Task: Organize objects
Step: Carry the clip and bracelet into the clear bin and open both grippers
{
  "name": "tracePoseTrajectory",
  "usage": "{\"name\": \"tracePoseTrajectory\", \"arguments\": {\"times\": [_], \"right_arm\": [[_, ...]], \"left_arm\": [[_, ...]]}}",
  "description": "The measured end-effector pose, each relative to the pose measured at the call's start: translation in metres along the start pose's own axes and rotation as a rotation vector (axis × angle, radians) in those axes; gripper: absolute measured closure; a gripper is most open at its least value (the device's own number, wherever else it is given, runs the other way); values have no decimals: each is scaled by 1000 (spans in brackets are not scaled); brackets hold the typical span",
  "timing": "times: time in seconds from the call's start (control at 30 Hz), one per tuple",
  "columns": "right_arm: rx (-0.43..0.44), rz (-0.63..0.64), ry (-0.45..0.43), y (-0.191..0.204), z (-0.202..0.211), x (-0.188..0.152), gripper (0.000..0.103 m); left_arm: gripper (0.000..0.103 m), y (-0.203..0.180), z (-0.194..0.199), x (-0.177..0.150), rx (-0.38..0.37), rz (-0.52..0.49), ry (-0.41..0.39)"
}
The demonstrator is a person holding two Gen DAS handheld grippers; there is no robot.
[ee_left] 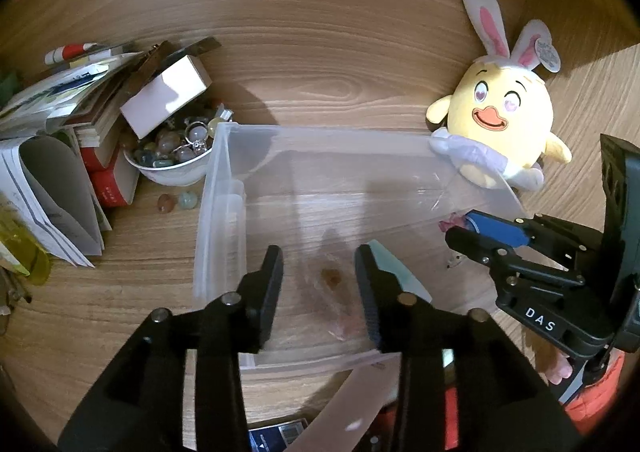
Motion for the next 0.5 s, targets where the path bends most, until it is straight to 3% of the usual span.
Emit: {"name": "tracePoseTrajectory", "arguments": {"times": [0.3, 0.5], "right_arm": [[-7, -4, 3, 0, 0, 0, 79], [-22, -12, -31, -3, 7, 6, 58]], "left_arm": [[44, 0, 12, 7, -1, -6, -44], [32, -6, 24, 15, 2, -33, -82]]}}
Point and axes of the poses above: each gripper's, at about its wrist camera, not at the fingertips, and z roughly against the way its jaws point, y to its left, x to its top, the point moved 6 cm from there along -z, roughly the way its jaws point, and after that the axes turned 13 degrees about -y, right-handed, at the moved point
